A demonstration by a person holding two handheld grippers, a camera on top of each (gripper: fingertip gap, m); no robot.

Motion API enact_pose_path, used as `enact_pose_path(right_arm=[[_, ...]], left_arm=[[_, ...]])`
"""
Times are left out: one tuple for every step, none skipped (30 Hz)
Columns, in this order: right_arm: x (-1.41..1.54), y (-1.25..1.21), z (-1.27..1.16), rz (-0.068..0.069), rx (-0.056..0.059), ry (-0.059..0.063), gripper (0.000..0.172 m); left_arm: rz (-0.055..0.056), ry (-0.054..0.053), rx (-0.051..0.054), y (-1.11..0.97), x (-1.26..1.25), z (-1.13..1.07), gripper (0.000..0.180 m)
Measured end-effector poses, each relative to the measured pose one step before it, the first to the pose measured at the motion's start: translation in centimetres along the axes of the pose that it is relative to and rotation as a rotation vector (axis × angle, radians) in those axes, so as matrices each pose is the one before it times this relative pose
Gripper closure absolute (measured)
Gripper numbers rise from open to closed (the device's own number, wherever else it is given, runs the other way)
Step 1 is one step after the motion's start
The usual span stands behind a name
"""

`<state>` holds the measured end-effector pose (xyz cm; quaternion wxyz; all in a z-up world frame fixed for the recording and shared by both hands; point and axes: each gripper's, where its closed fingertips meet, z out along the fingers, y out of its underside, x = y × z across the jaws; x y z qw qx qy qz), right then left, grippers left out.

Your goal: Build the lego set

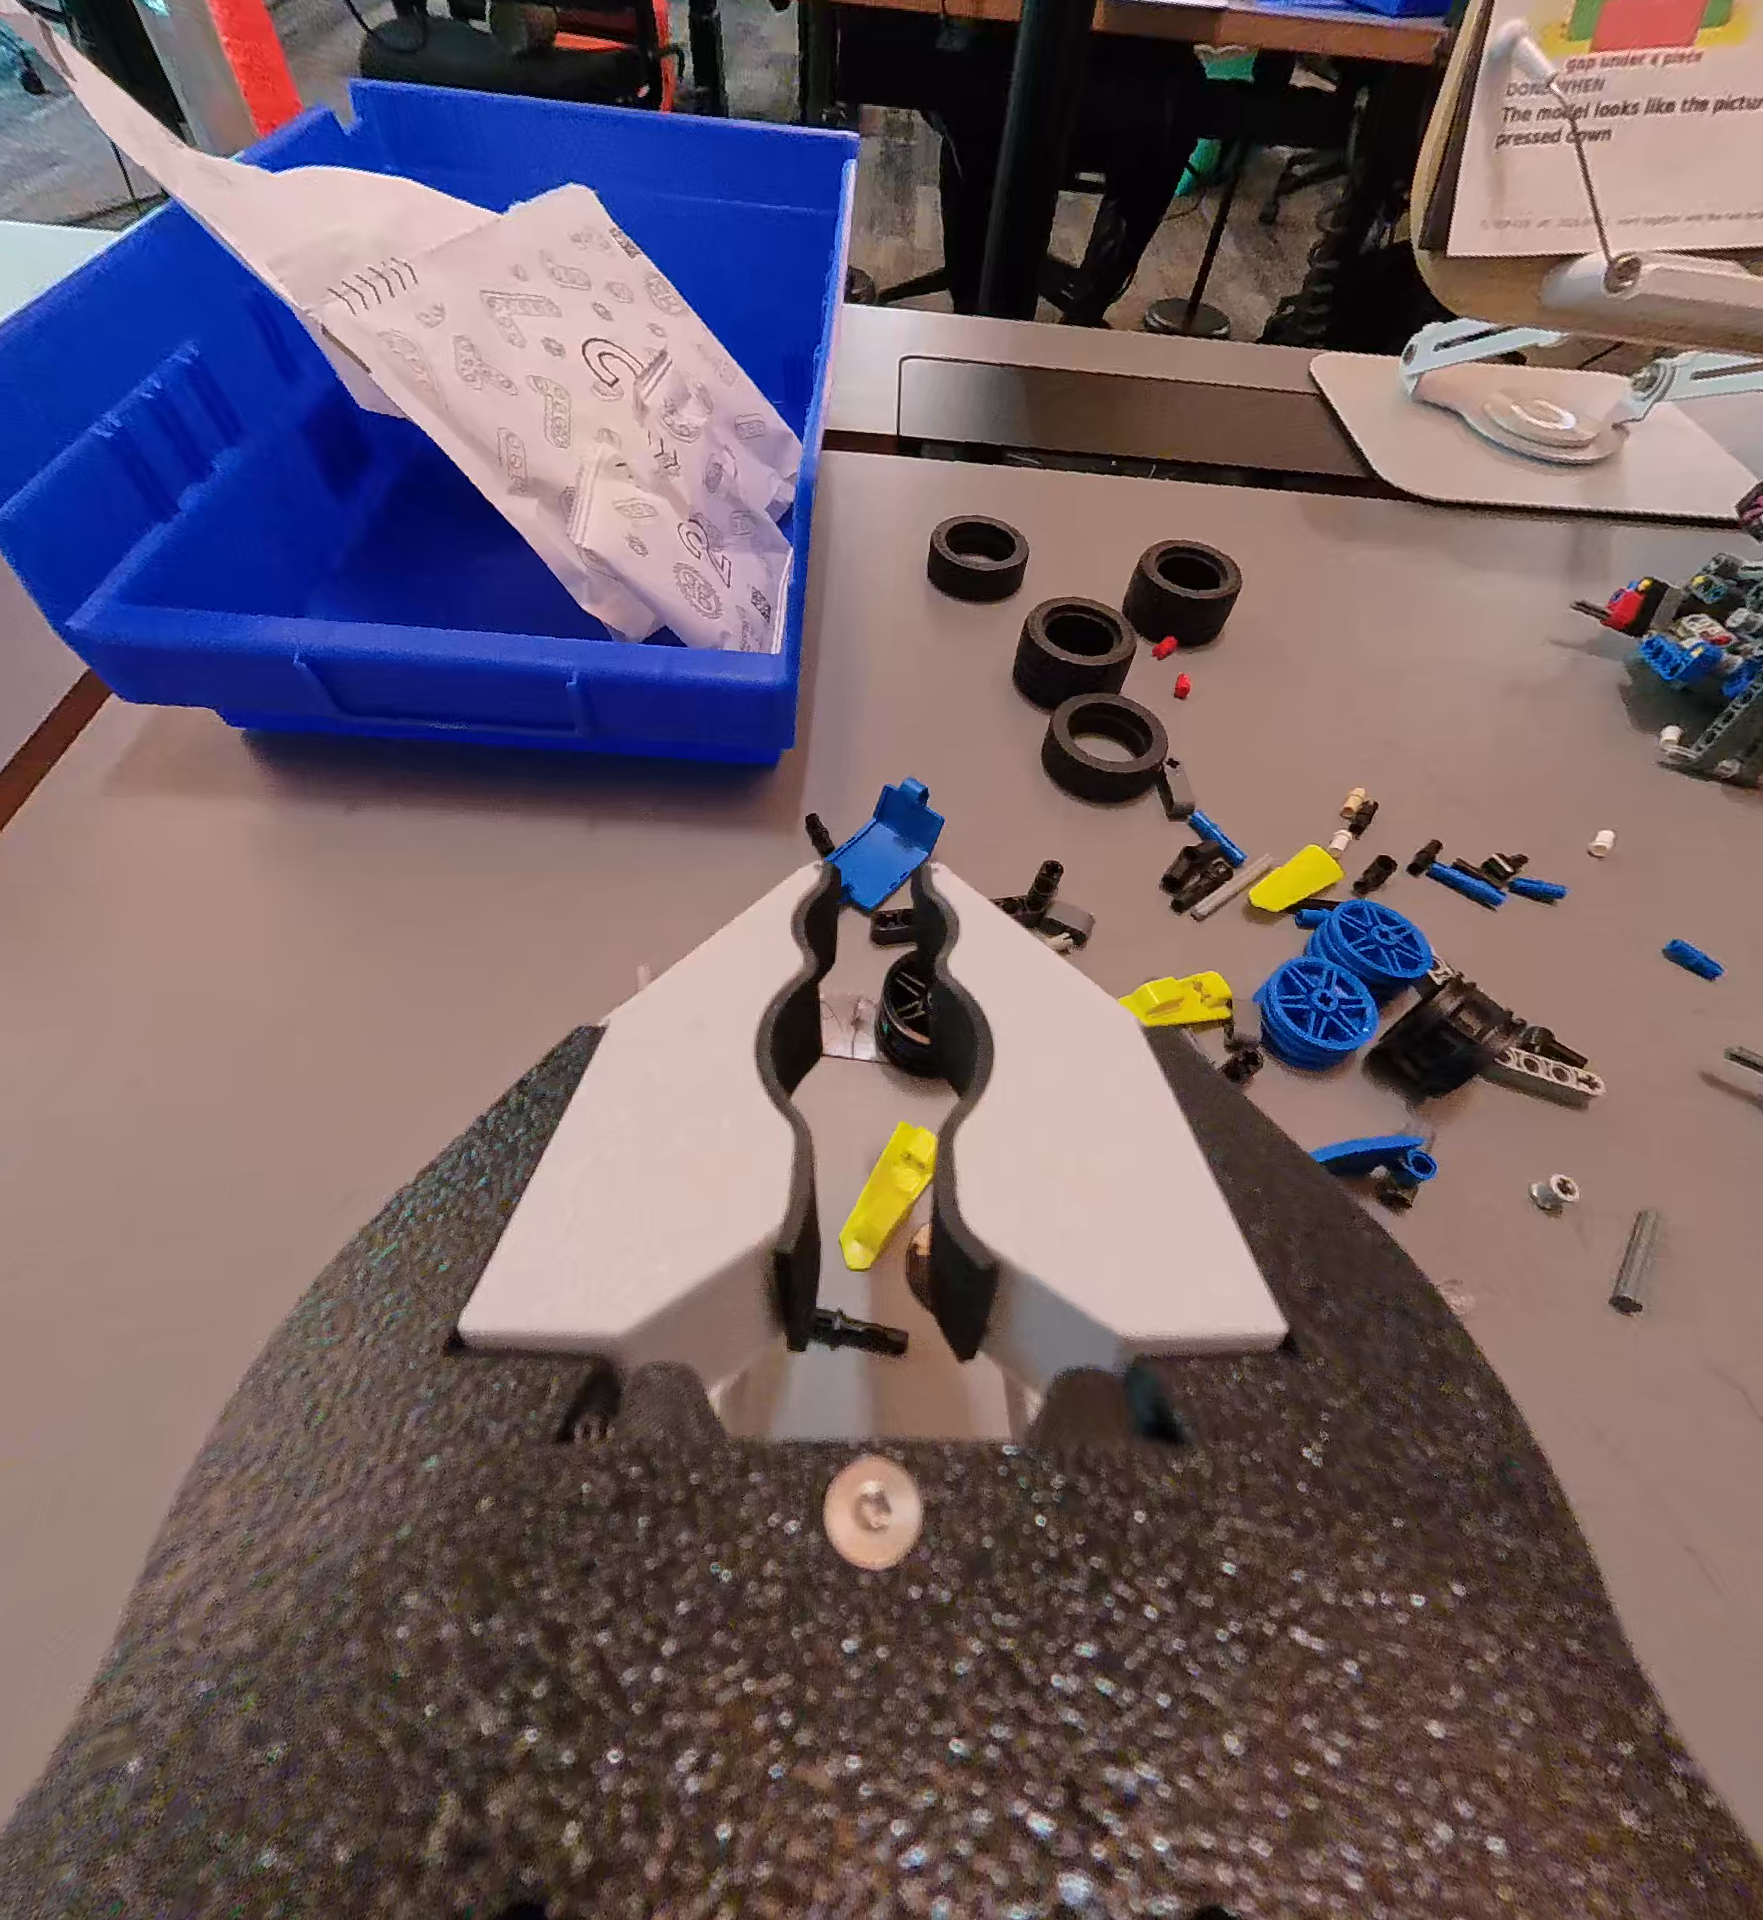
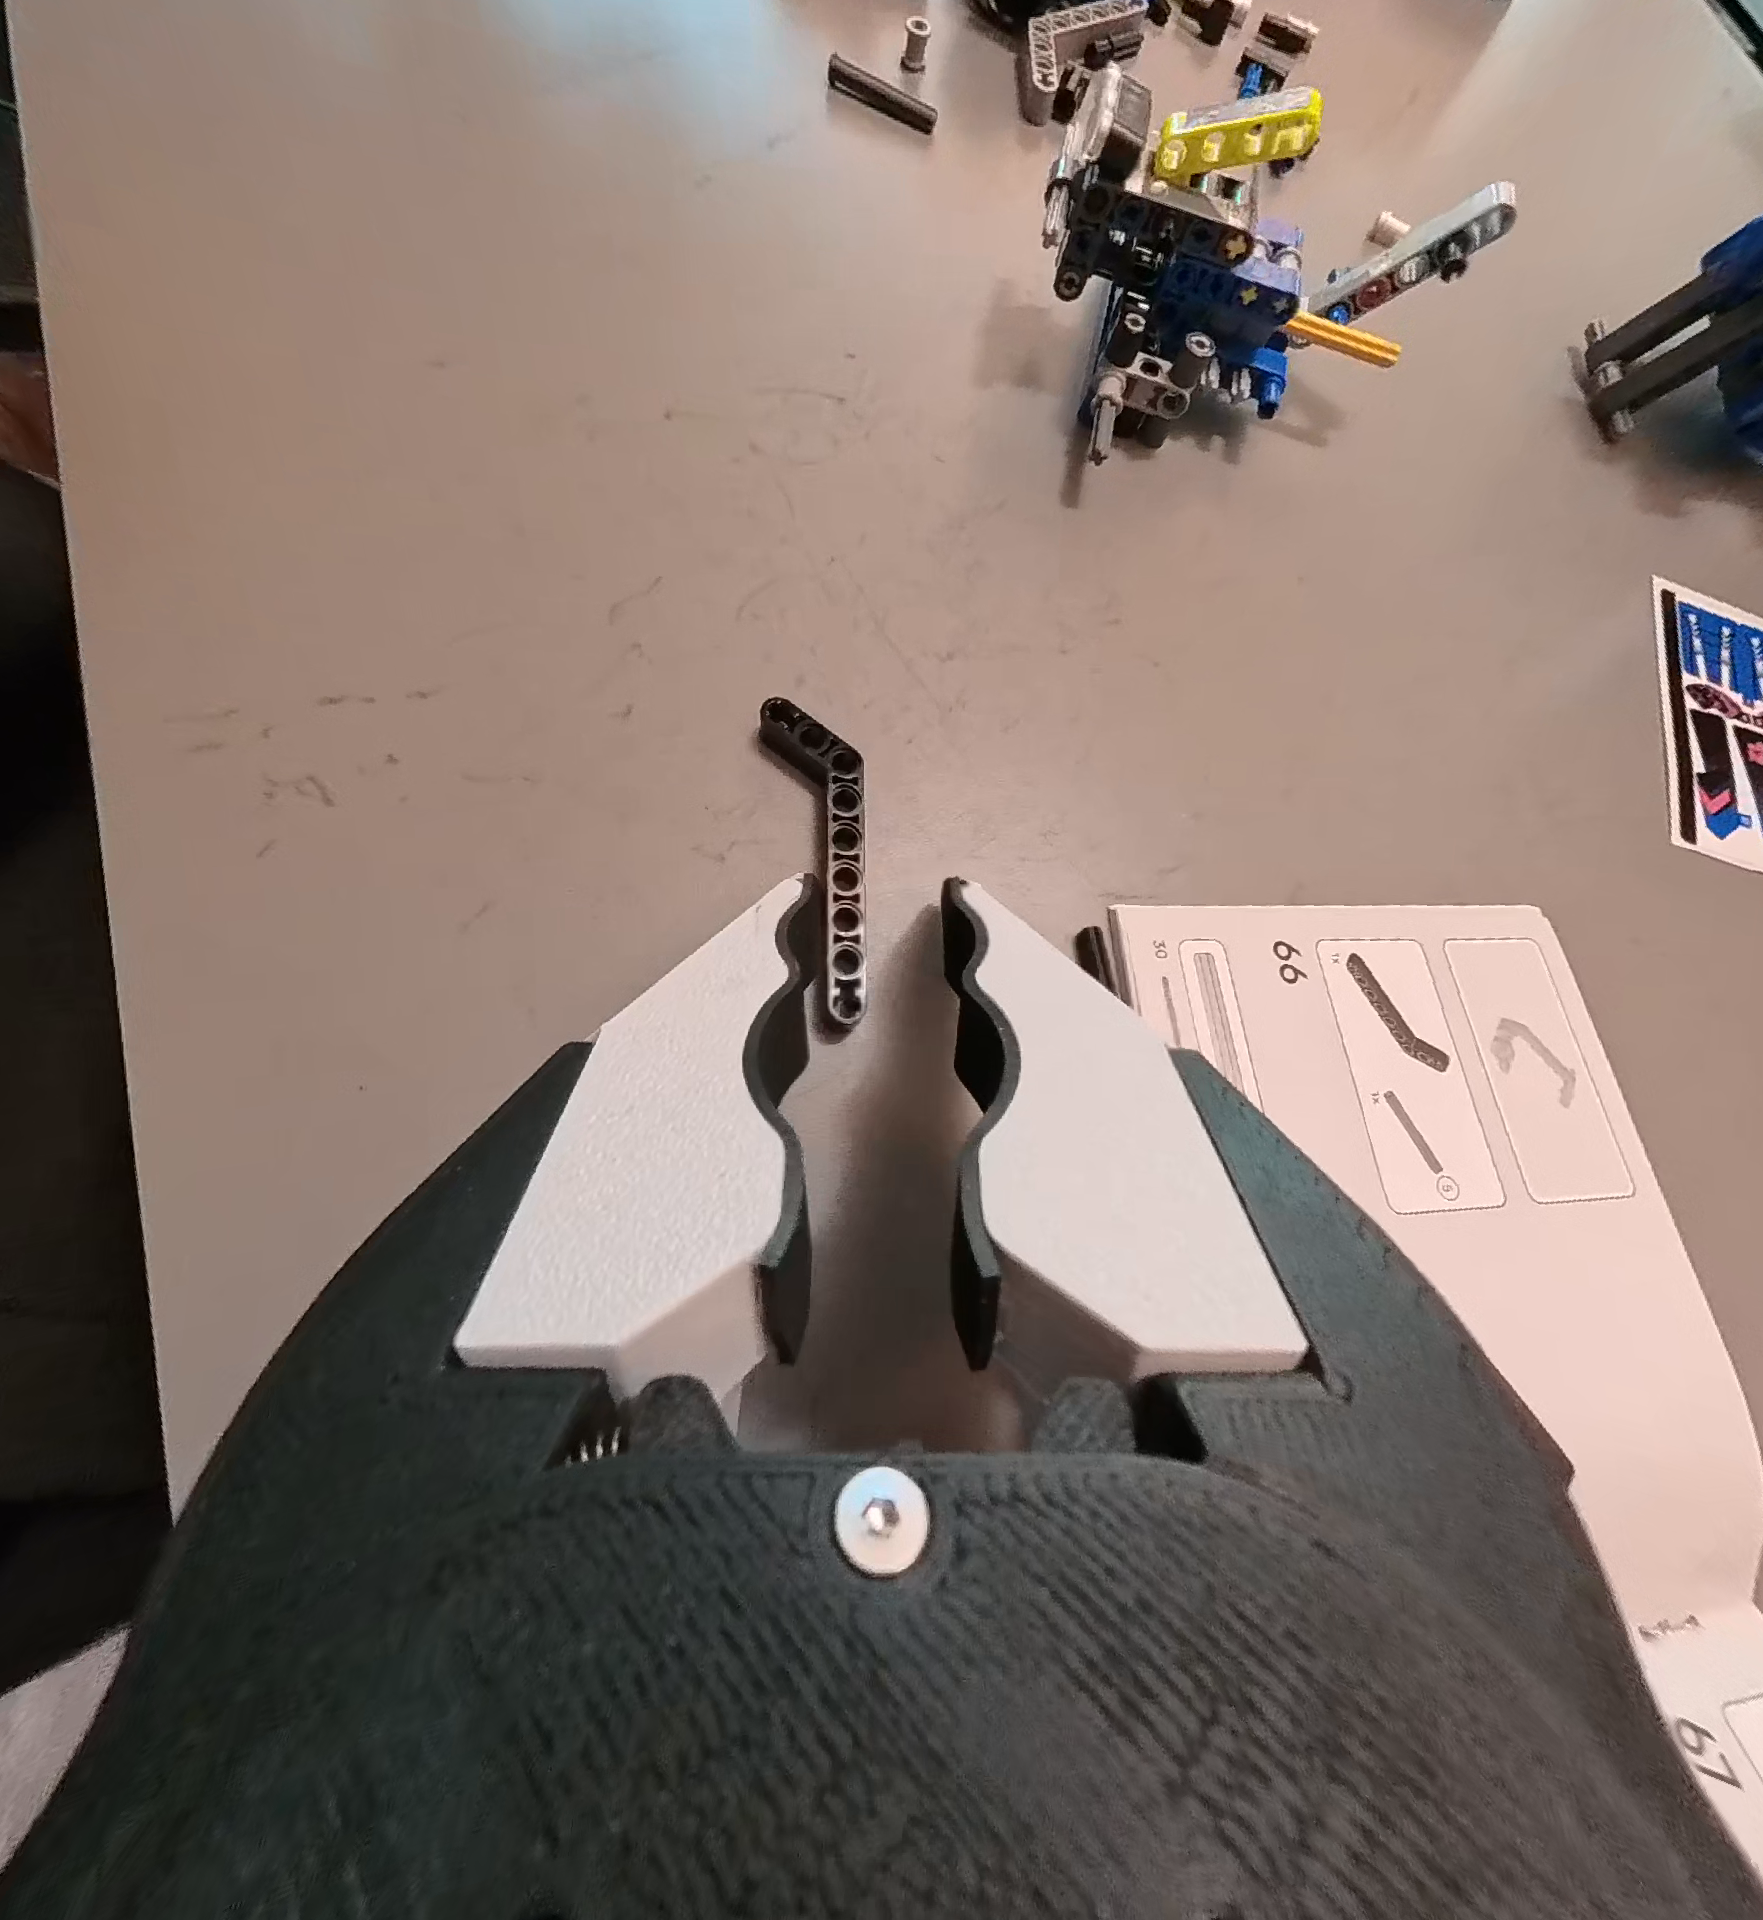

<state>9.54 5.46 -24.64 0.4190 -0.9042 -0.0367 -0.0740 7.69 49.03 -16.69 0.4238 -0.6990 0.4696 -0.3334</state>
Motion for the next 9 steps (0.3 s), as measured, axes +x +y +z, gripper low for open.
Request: enact_pose_path(right_arm=[[-0.025, -0.007, 0.000, -0.0046, 0.0003, 0.0017, 0.151], [-0.010, -0.010, -0.004, -0.0025, 0.0002, 0.0015, 0.151], [-0.026, -0.002, -0.003, -0.0012, -0.0001, -0.0011, 0.152], [-0.022, 0.000, 0.009, 0.0012, -0.0002, -0.0031, 0.152], [0.004, 0.009, -0.001, 0.0044, -0.0004, -0.0033, 0.152], [0.021, 0.008, 0.008, 0.0058, -0.0005, -0.0035, 0.152], [0.023, 0.009, -0.001, 0.0050, -0.0004, -0.0023, 0.151], [0.031, 0.001, -0.003, 0.0028, -0.0002, 0.0000, 0.151], [0.008, -0.005, -0.001, -0.0005, 0.0002, 0.0017, 0.151]], left_arm=[[0.0092, 0.0139, -0.0085, 0.120, 0.251, 0.030, 0.170], [0.0123, 0.0213, -0.0160, 0.227, 0.375, 0.066, 0.170], [0.0130, 0.0191, -0.0215, 0.309, 0.345, 0.078, 0.170], [0.0128, 0.0106, -0.0217, 0.322, 0.218, 0.068, 0.170], [0.0132, 0.0056, -0.0192, 0.280, 0.134, 0.046, 0.170], [0.0115, 0.0061, -0.0162, 0.238, 0.110, 0.014, 0.170], [0.0061, 0.0120, -0.0127, 0.184, 0.178, -0.019, 0.171], [0.0004, 0.0222, -0.0093, 0.112, 0.312, -0.058, 0.171], [-0.0030, 0.0308, -0.0064, 0.064, 0.453, -0.068, 0.171]])
